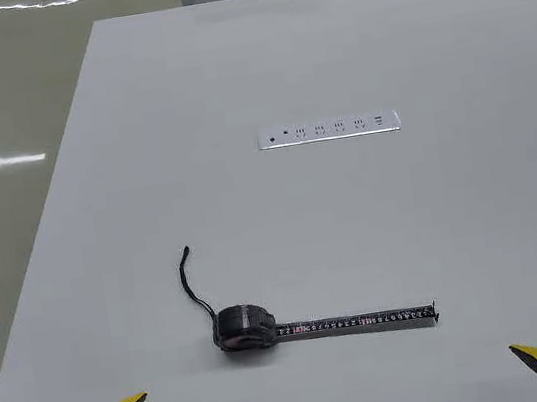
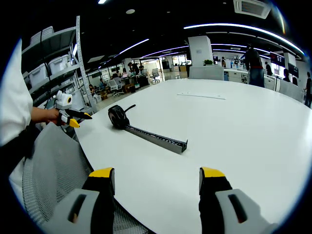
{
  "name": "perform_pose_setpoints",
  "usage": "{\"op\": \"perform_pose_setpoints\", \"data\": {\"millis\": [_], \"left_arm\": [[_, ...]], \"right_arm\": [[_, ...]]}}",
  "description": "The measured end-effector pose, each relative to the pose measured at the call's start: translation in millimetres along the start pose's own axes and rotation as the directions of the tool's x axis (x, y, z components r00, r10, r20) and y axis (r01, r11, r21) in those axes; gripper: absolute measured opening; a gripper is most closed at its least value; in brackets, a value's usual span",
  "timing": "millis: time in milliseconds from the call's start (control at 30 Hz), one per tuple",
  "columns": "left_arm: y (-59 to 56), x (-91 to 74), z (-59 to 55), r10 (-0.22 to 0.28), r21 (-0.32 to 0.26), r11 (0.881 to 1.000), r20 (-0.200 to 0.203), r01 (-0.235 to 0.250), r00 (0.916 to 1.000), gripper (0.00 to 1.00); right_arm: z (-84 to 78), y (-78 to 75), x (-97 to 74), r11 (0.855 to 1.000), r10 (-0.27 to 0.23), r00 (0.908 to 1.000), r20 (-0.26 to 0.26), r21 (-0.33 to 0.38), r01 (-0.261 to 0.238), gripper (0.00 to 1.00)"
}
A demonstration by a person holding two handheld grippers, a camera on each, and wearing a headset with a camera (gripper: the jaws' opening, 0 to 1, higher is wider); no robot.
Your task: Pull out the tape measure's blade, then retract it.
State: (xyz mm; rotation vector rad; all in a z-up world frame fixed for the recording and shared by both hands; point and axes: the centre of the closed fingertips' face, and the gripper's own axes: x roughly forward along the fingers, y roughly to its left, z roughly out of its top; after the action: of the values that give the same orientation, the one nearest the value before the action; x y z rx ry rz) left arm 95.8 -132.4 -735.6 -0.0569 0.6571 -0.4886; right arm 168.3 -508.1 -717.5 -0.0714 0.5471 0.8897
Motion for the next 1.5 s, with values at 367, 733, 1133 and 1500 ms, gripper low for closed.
{"op": "perform_pose_setpoints", "data": {"millis": [367,733,1133,1500], "left_arm": [[3.4,4.8,4.4,-0.009,0.014,1.000,0.000,0.009,1.0000,0.79],[2.0,15.0,8.0,-0.034,0.048,0.998,-0.018,0.034,0.9993,0.78],[5.2,19.7,16.0,-0.029,0.027,0.999,-0.001,0.029,0.9996,0.78],[5.0,27.7,21.5,-0.030,0.030,0.999,-0.001,0.030,0.9996,0.78]], "right_arm": [[1.2,1.8,7.0,1.000,0.019,0.9998,0.007,0.000,-0.019,0.70],[4.2,1.2,15.5,0.999,0.045,0.9989,0.007,-0.010,-0.045,0.70],[9.1,-4.1,20.9,0.998,0.060,0.9981,0.013,-0.016,-0.059,0.69],[10.6,-5.4,29.2,0.997,0.077,0.9970,0.009,-0.027,-0.076,0.69]]}}
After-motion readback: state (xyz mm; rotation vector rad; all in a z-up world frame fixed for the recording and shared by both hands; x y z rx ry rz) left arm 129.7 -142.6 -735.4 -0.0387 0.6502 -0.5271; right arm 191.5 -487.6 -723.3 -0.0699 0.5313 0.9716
